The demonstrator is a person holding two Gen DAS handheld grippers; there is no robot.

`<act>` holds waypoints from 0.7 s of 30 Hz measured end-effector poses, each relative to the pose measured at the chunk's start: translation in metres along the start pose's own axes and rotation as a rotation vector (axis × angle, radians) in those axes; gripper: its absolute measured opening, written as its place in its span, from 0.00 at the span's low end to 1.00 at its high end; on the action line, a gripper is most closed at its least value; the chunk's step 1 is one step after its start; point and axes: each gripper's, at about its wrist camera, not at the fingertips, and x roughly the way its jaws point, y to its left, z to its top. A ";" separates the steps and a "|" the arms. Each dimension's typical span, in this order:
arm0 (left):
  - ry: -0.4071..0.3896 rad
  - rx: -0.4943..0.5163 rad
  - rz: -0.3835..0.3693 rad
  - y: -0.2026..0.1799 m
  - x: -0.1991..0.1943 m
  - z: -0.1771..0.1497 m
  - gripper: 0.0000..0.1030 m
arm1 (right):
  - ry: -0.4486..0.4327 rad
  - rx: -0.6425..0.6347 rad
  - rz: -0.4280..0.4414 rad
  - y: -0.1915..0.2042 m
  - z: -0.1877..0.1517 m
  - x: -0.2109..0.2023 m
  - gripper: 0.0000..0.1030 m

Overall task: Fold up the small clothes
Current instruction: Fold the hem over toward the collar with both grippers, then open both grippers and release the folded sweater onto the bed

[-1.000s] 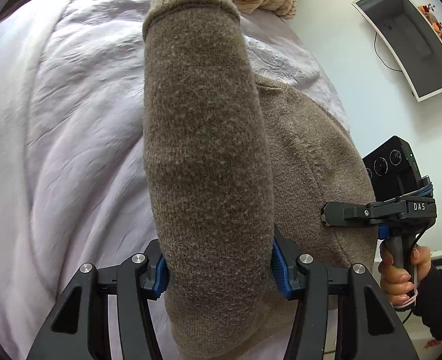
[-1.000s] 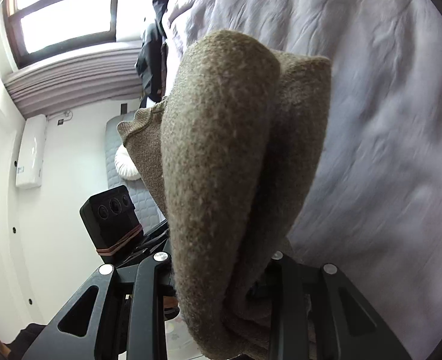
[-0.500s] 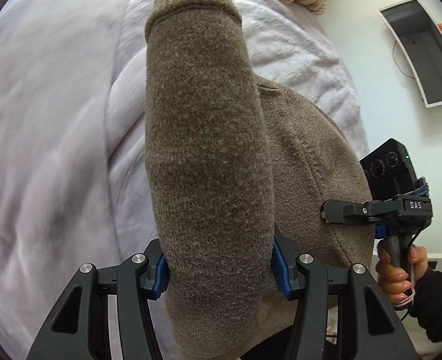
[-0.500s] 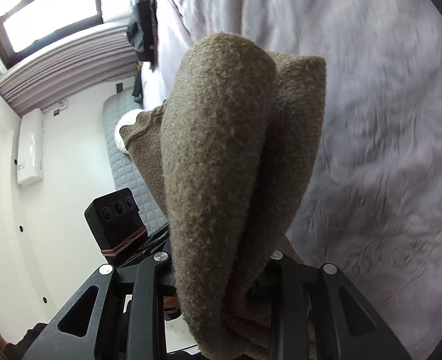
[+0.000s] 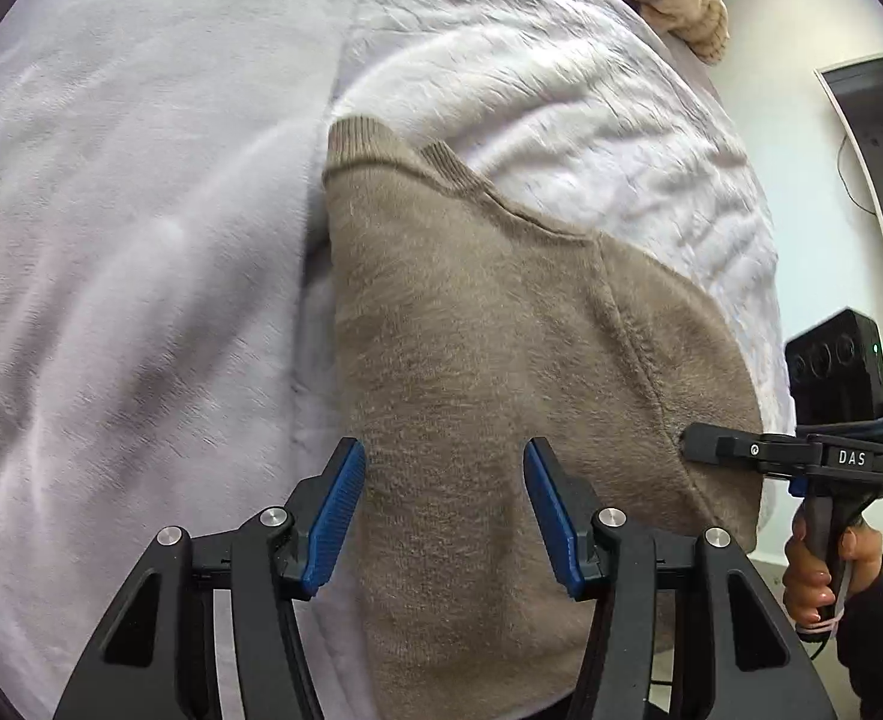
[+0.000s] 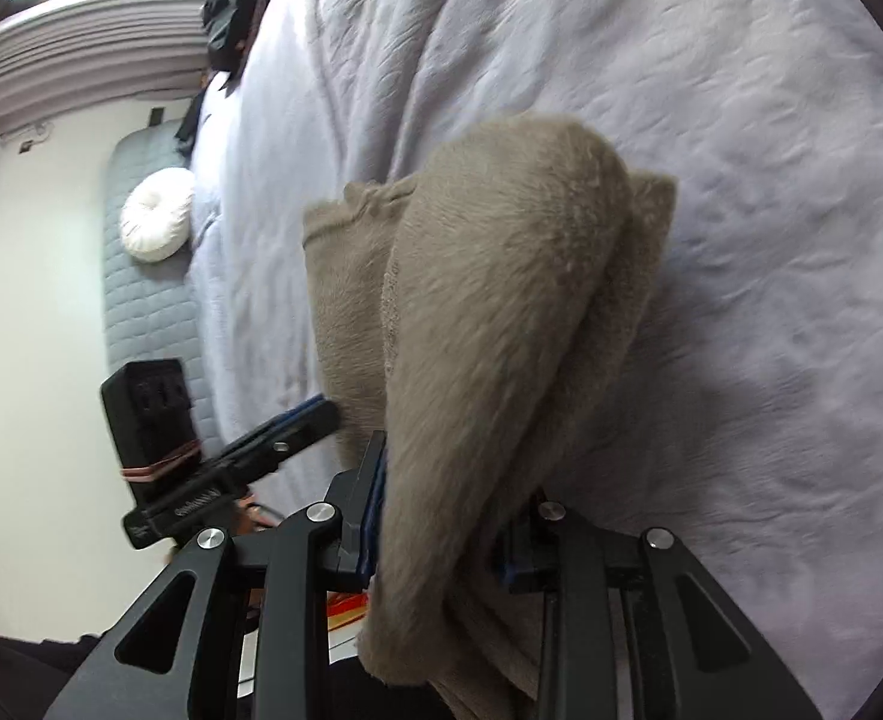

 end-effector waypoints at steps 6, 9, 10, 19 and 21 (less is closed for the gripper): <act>-0.004 0.028 0.058 0.014 0.001 -0.004 0.55 | -0.053 -0.024 -0.221 -0.030 -0.012 -0.021 0.31; -0.016 0.050 0.097 0.005 0.002 -0.005 0.55 | -0.077 -0.019 -0.259 -0.037 -0.018 -0.029 0.32; -0.019 0.051 0.106 0.004 0.001 -0.005 0.55 | -0.086 -0.018 -0.276 -0.036 -0.019 -0.030 0.33; -0.024 0.074 0.171 -0.004 -0.009 -0.017 0.55 | -0.156 -0.116 -0.402 -0.041 -0.076 -0.087 0.12; -0.021 0.084 0.183 -0.006 -0.009 -0.020 0.55 | -0.168 -0.136 -0.405 -0.034 -0.082 -0.091 0.11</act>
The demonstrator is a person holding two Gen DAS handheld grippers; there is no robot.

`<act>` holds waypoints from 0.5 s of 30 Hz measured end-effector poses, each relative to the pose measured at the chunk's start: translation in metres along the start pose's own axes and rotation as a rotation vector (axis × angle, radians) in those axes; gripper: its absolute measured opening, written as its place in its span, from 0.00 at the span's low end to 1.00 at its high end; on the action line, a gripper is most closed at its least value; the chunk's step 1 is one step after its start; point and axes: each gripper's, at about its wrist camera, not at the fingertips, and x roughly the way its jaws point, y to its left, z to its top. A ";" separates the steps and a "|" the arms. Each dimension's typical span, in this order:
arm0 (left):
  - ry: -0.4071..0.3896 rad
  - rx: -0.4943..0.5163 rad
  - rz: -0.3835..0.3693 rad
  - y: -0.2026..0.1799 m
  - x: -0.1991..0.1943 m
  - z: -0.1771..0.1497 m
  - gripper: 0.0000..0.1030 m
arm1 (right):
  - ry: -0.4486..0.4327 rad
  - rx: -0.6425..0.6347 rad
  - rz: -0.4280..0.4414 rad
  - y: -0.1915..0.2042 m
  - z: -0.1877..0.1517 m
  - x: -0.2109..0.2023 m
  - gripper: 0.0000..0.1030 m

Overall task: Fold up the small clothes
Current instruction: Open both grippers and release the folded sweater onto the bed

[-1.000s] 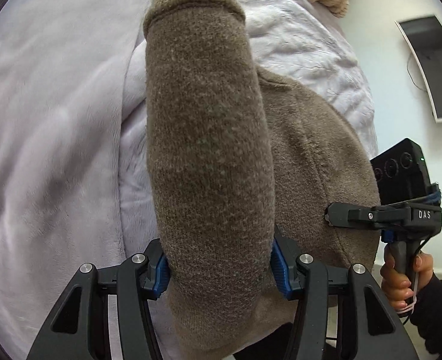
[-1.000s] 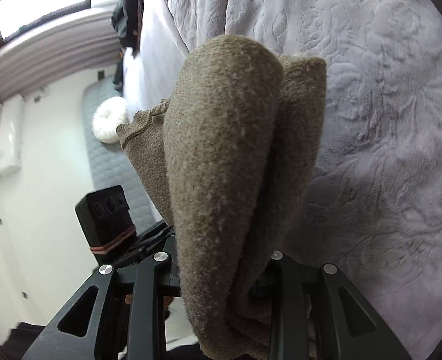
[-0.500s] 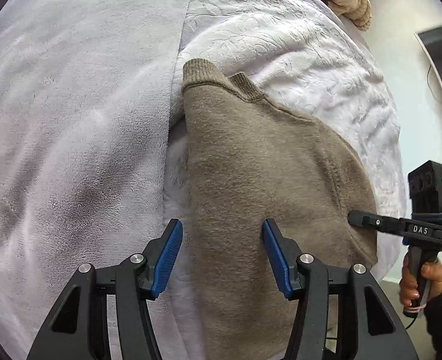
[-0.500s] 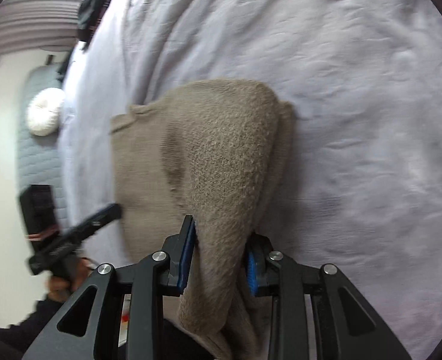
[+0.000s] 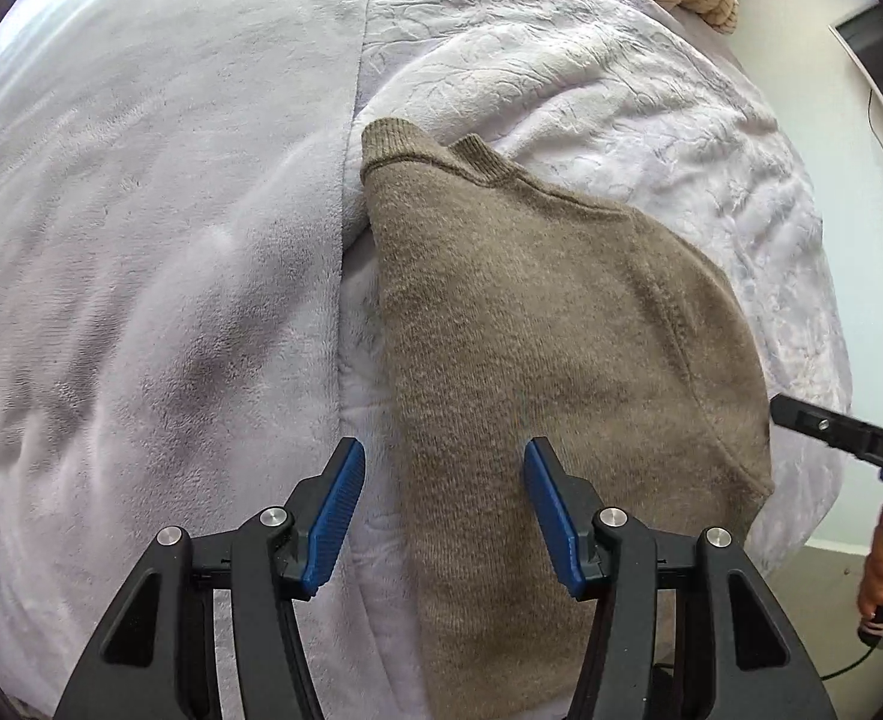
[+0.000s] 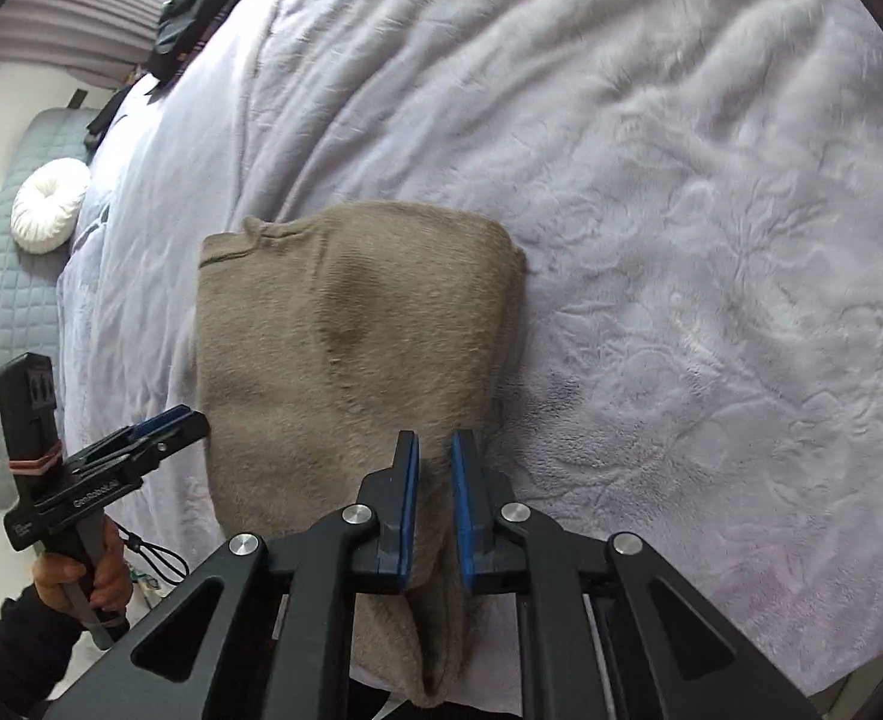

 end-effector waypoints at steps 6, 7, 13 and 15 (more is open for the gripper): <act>0.013 0.004 0.019 -0.005 0.000 -0.007 0.55 | 0.002 -0.022 0.044 0.025 -0.004 0.002 0.11; 0.016 0.002 0.021 -0.005 0.000 -0.008 0.55 | 0.005 -0.026 0.048 0.028 -0.005 0.003 0.11; 0.033 0.001 0.029 -0.006 0.005 -0.018 0.55 | 0.043 -0.088 0.004 0.044 -0.019 0.015 0.11; 0.037 -0.005 0.025 -0.004 0.008 -0.021 0.57 | 0.057 -0.097 -0.032 0.041 -0.022 0.020 0.11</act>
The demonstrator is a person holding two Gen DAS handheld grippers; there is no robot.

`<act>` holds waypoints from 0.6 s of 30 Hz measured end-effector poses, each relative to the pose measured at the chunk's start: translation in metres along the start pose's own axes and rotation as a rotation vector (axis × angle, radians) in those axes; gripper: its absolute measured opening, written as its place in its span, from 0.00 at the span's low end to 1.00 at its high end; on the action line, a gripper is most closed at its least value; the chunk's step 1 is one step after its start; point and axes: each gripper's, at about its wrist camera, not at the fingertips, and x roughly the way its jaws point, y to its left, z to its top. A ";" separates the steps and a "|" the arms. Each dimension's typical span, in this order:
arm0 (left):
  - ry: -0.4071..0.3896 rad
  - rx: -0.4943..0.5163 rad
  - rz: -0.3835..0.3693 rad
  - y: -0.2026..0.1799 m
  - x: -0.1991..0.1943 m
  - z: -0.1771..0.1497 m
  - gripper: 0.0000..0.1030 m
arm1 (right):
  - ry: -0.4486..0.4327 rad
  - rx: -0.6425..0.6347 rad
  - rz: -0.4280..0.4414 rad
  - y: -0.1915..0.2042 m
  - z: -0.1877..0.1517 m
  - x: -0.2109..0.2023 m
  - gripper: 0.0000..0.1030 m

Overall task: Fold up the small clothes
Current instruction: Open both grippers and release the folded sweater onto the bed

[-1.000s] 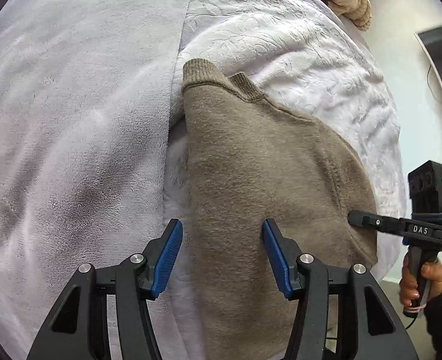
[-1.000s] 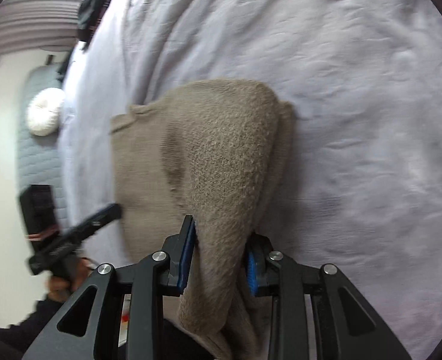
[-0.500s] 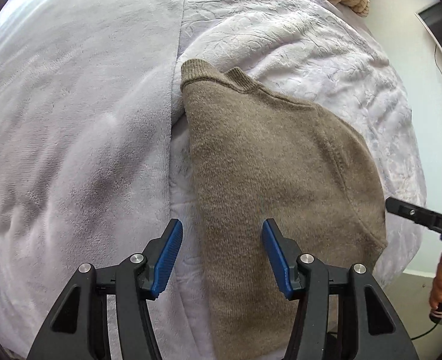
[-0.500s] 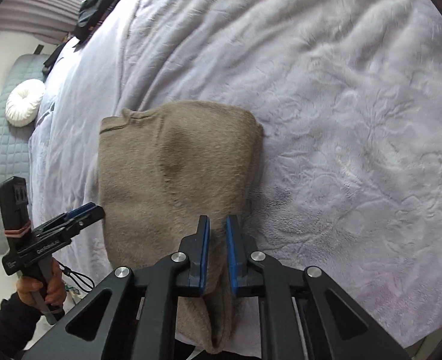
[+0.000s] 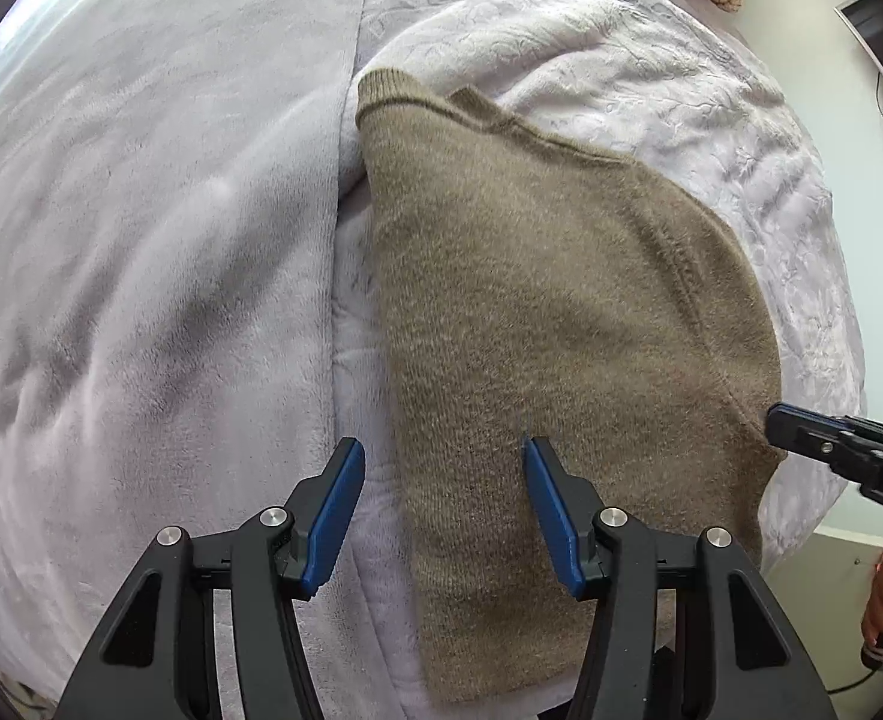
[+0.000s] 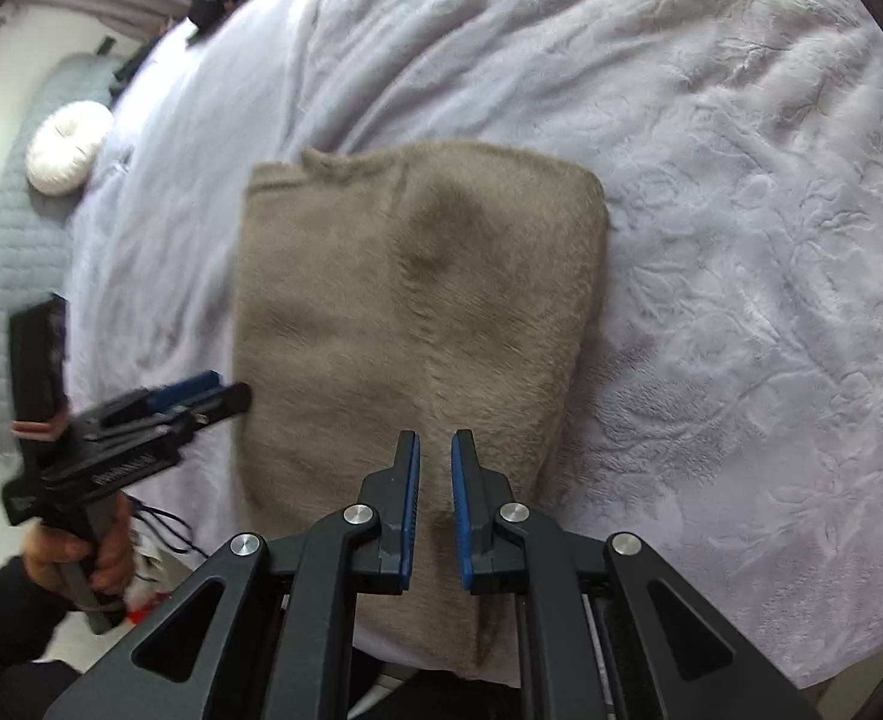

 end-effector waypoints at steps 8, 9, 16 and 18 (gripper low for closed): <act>0.004 0.015 0.000 -0.001 0.002 0.000 0.58 | 0.047 0.035 -0.070 -0.024 -0.007 0.027 0.10; 0.005 0.015 0.000 -0.002 0.002 0.000 0.58 | 0.047 0.029 -0.079 -0.023 -0.008 0.029 0.10; 0.008 0.007 0.000 0.000 0.002 -0.001 0.58 | 0.038 0.048 -0.099 -0.022 -0.014 0.021 0.10; 0.011 0.003 0.007 0.000 0.000 -0.001 0.58 | 0.036 0.089 -0.087 -0.026 -0.016 0.016 0.10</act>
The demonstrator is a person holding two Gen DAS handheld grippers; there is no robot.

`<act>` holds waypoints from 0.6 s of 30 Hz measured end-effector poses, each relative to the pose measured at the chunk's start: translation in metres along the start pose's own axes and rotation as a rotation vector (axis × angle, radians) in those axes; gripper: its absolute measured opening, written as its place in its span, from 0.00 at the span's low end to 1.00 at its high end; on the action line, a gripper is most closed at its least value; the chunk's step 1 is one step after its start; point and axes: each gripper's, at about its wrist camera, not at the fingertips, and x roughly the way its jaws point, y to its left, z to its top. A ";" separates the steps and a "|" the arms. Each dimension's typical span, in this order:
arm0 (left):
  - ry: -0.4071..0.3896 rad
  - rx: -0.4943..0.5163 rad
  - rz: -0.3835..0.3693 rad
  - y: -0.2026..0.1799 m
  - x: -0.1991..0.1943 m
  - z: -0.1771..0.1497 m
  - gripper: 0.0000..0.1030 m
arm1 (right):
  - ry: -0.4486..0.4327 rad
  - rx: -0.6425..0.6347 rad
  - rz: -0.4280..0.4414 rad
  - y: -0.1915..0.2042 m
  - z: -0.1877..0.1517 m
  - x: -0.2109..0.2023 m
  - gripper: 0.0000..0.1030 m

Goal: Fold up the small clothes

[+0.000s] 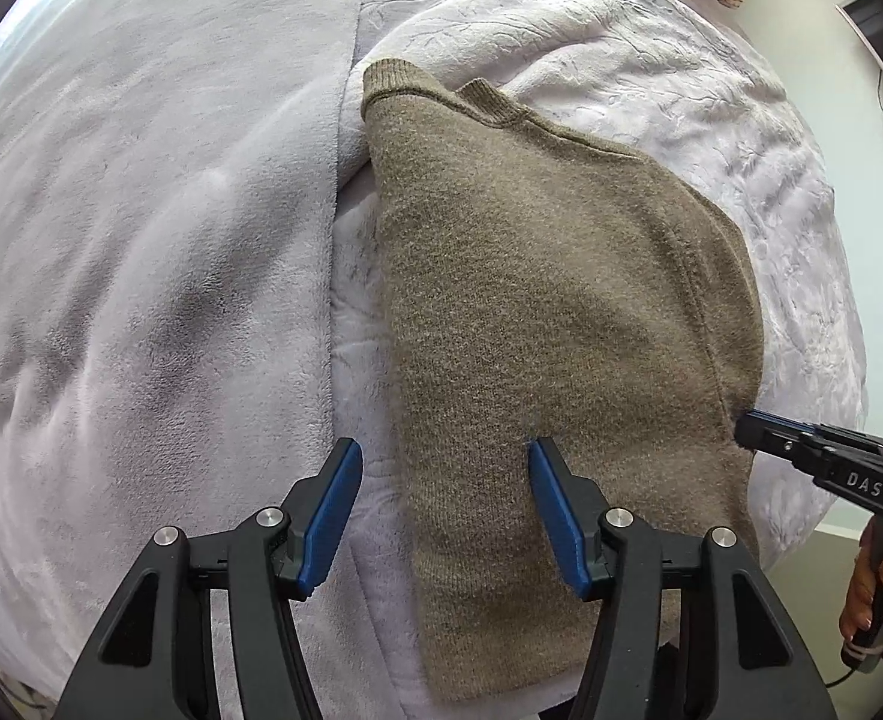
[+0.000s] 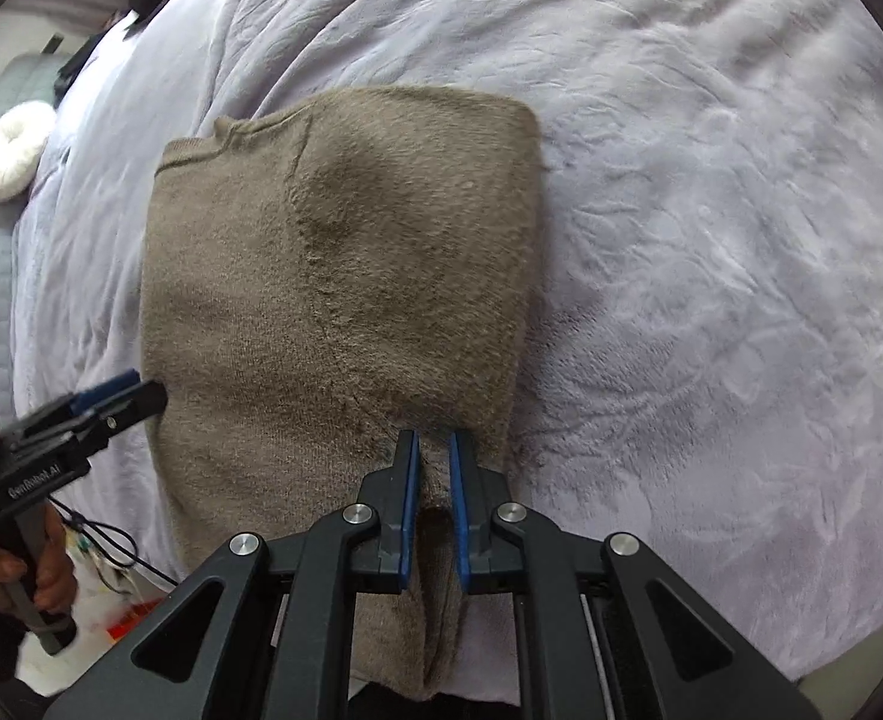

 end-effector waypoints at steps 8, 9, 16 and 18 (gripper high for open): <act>0.016 -0.010 0.100 -0.006 -0.011 -0.004 0.58 | -0.025 0.056 -0.003 0.000 -0.001 -0.022 0.12; 0.019 -0.010 0.110 -0.007 -0.012 -0.004 0.58 | -0.024 0.058 -0.005 0.002 0.000 -0.024 0.12; -0.009 -0.012 0.140 -0.016 -0.020 -0.010 1.00 | -0.019 0.044 -0.047 0.020 0.004 -0.026 0.74; 0.001 -0.013 0.134 -0.017 -0.020 -0.011 1.00 | -0.040 0.036 -0.043 0.027 0.004 -0.030 0.81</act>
